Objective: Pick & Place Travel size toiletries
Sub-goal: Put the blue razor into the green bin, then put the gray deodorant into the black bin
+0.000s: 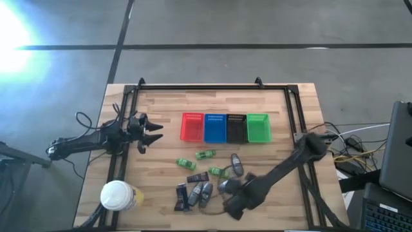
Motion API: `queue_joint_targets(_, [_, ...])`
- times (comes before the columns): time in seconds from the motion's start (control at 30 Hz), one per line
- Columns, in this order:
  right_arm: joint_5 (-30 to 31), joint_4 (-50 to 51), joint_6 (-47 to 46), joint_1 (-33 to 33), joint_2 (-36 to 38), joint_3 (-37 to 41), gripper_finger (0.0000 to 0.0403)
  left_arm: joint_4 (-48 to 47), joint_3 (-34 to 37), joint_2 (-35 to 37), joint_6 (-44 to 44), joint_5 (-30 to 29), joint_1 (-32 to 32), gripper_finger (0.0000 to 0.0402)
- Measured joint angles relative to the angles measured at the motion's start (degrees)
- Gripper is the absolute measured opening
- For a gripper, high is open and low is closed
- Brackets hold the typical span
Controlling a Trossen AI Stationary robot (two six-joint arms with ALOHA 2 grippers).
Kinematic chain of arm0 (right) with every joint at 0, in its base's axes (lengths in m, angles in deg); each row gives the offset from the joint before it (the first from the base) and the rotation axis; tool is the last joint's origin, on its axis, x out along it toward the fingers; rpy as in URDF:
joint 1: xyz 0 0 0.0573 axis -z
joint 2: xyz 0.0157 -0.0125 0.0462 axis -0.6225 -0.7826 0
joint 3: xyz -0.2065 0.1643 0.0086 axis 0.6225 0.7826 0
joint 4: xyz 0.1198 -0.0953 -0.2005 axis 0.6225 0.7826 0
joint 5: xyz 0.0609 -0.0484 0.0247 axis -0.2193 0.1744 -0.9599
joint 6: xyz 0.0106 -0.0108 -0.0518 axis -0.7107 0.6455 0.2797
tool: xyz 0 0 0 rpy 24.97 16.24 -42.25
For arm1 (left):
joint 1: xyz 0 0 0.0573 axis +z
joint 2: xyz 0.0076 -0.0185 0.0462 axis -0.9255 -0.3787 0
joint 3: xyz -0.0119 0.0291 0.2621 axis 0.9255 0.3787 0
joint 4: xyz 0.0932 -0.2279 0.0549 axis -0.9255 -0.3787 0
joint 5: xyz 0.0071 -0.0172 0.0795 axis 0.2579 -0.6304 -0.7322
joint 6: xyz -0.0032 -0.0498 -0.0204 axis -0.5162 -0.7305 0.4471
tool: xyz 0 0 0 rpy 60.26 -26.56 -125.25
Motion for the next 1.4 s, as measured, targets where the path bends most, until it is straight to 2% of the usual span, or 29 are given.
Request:
queue_joint_targets(0.17, [10.6,11.0,-13.4,3.6,12.6,3.6,0.0019,0.0,0.0,0.0,0.0,0.0,0.0,0.0218])
queue_joint_targets(0.23, [13.2,13.3,-18.8,7.4,18.6,7.6,0.0020,0.0,0.0,0.0,0.0,0.0,0.0,0.0218])
queue_joint_targets(0.3, [14.0,12.6,-20.1,12.8,24.7,13.4,0.0021,0.0,0.0,-0.1,0.0,0.0,0.0,0.0218])
queue_joint_targets(0.5, [12.6,4.3,-10.8,33.9,38.9,30.3,0.0022,0.0,0.0,-0.1,0.0,0.0,0.0,0.0218])
queue_joint_targets(0.6, [7.0,-2.9,-2.3,44.5,42.6,37.8,0.0023,0.0,0.0,-0.1,0.0,0.0,0.0,0.0218])
queue_joint_targets(0.7, [0.3,-10.2,4.7,51.2,43.7,43.0,0.0024,0.0,0.0,-0.1,0.0,0.0,0.0,0.0218])
queue_joint_targets(0.77, [-2.3,-11.8,7.0,53.1,43.1,45.3,0.0027,0.0,0.0,-0.1,0.0,0.0,0.0,0.0218])
queue_joint_targets(0.9, [-2.8,-10.7,10.0,53.9,41.7,47.6,0.0054,0.0,0.0,-0.1,0.0,0.0,0.0,0.0218])
queue_joint_targets(1.2, [-2.4,-11.3,14.3,53.4,41.9,44.3,0.0198,0.0,0.0,-0.1,0.0,0.0,0.0,0.0218])
queue_joint_targets(1.4, [0.9,-7.0,17.0,53.1,42.2,38.8,0.0257,0.0,0.0,-0.1,0.0,0.0,0.0,0.0218])
